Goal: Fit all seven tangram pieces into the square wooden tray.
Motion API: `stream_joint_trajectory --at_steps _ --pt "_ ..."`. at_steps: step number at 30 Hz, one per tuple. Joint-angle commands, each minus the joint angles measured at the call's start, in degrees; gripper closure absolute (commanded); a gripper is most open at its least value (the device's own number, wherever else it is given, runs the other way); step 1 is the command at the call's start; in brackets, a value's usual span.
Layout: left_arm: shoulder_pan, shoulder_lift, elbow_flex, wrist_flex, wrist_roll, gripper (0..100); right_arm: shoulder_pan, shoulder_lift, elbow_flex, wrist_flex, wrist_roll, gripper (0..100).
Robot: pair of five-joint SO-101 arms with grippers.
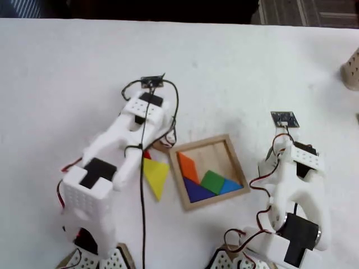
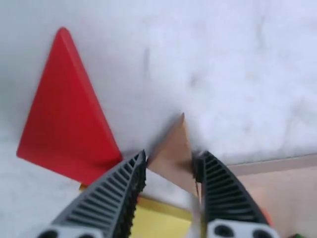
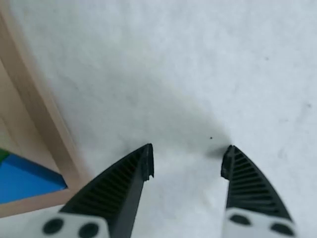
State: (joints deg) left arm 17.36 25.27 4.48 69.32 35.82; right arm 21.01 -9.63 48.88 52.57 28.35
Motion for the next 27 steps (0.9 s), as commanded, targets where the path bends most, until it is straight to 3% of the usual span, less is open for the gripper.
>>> stream_joint_trajectory --at_steps 1,4,15,27 --pt "2.33 -0.84 -0.26 -1.14 -0.88 85 -0.4 -0.92 -0.26 -0.48 0.62 77.6" --pt "2.15 -0.4 -1.67 -0.79 -1.67 91 -0.4 -0.92 -0.26 -0.48 0.62 77.6" --pt "1.71 -1.27 -2.73 0.0 -4.84 91 -0.4 -0.92 -0.26 -0.48 0.62 77.6" --pt "-2.24 -12.88 -0.7 3.34 -5.01 91 -0.4 -0.92 -0.35 -0.48 0.62 77.6"
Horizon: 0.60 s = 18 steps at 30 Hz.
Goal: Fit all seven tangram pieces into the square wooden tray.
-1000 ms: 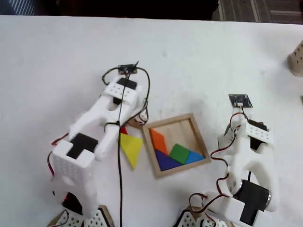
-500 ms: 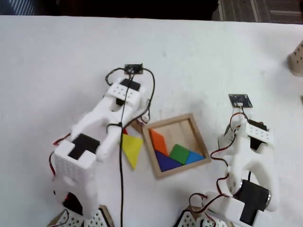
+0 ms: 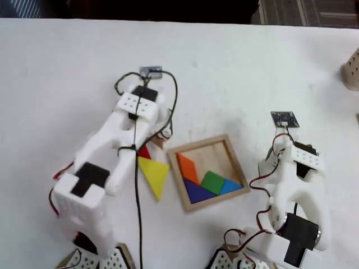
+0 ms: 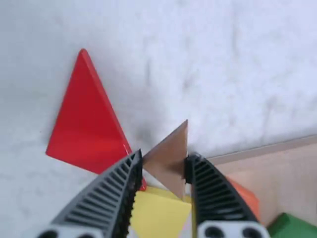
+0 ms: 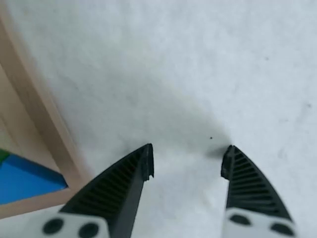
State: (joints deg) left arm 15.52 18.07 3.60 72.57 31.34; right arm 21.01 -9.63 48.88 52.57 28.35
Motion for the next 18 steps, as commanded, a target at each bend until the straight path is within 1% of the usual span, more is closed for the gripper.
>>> stream_joint_trajectory --at_steps 1,3,5,7,10,14,18 --pt "-0.13 -6.55 0.35 0.35 -0.7 91 -0.4 -0.92 -0.35 -0.48 0.62 77.6" --pt "1.1 -8.22 1.14 0.44 -3.6 91 -0.4 -0.92 -0.35 -0.48 0.62 77.6" --pt "3.74 -9.63 2.9 0.0 -5.54 91 -0.4 -0.92 -0.35 -0.48 0.62 77.6" --pt "7.43 -10.51 4.66 -1.05 -5.54 91 -0.4 -0.92 -0.35 -0.48 0.62 77.6" --pt "12.97 -11.56 8.88 -5.45 -5.8 91 -0.4 -0.92 -0.35 -0.48 0.62 77.6" --pt "17.19 -11.65 11.69 -9.58 -6.15 91 -0.4 -0.92 -0.35 -0.48 0.62 77.6" --pt "21.58 -11.82 11.69 -10.73 -10.02 91 -0.4 -0.92 -0.35 -0.48 0.62 77.6"
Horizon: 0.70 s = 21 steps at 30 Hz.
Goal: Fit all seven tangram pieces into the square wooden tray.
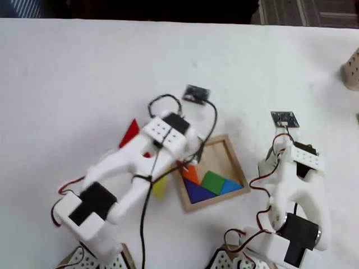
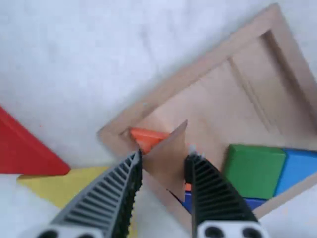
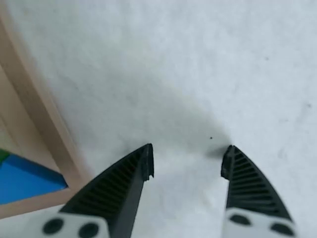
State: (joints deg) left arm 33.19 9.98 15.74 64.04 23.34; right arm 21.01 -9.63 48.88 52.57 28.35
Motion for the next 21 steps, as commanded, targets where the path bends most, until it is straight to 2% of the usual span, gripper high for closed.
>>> stream_joint_trajectory --at_steps 1,8,14,21 --pt "4.79 -3.65 -0.44 -2.81 -1.76 91 -0.4 -0.92 -0.35 -0.48 0.62 77.6" --pt "5.93 -3.21 0.35 -6.77 1.32 91 -0.4 -0.92 -0.35 -0.48 0.53 77.6" --pt "5.93 -3.3 3.43 -10.81 -3.08 91 -0.4 -0.92 -0.35 -0.48 0.53 77.6" --pt "5.85 -3.3 3.52 -10.9 -3.43 90 -0.4 -0.92 -0.35 -0.48 0.53 77.6"
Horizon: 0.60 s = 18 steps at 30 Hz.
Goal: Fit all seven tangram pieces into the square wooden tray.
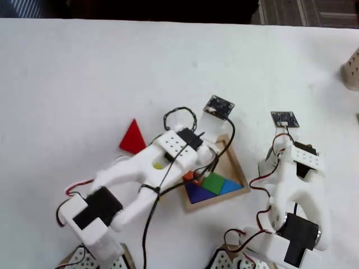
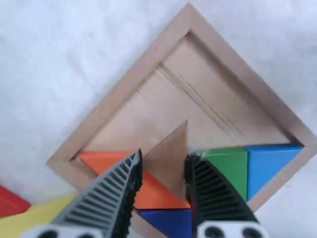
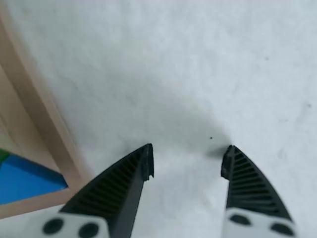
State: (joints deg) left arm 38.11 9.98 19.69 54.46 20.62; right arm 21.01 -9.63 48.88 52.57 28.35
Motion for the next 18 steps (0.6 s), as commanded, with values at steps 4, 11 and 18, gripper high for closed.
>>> stream_joint_trajectory --at_steps 4,11,18 --pt "0.66 -3.3 -0.35 -0.79 -0.7 82 -0.4 -0.92 -0.35 -0.48 0.53 77.6" --pt "0.57 -3.38 -0.53 0.97 -0.35 74 -0.4 -0.92 -0.35 -0.48 0.53 77.6" --pt "-0.75 -3.82 -1.05 1.05 -0.7 81 -0.4 -0.92 -0.35 -0.48 0.53 77.6"
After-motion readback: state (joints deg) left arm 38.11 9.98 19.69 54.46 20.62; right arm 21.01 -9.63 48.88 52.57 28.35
